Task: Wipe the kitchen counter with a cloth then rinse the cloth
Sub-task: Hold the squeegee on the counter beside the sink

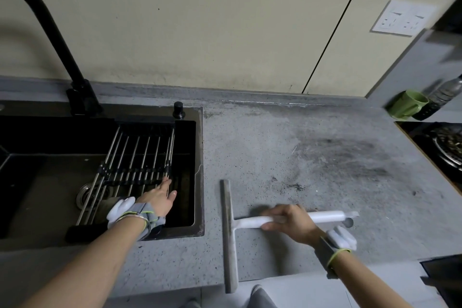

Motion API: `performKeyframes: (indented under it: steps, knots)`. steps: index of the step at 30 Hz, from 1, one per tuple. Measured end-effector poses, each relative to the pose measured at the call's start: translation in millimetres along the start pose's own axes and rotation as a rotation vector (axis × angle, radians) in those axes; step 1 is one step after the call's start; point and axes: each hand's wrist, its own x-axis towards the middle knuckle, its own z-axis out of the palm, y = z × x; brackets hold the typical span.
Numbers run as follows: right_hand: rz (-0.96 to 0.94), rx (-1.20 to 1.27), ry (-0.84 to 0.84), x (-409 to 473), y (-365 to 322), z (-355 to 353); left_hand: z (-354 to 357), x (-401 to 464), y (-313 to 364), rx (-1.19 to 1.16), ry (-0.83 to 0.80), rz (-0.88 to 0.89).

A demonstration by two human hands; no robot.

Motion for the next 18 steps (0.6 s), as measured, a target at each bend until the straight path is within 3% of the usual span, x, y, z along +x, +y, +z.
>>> performKeyframes:
  steps: [6,18]
  knots:
    - [-0.087,-0.031,0.015,5.1,-18.7,8.6,0.9,-0.8,0.7,0.019,0.006,-0.001]
    - [0.2,0.093,0.215,-59.4,62.7,-53.5,3.4,0.3,-1.6,0.015,0.002,0.014]
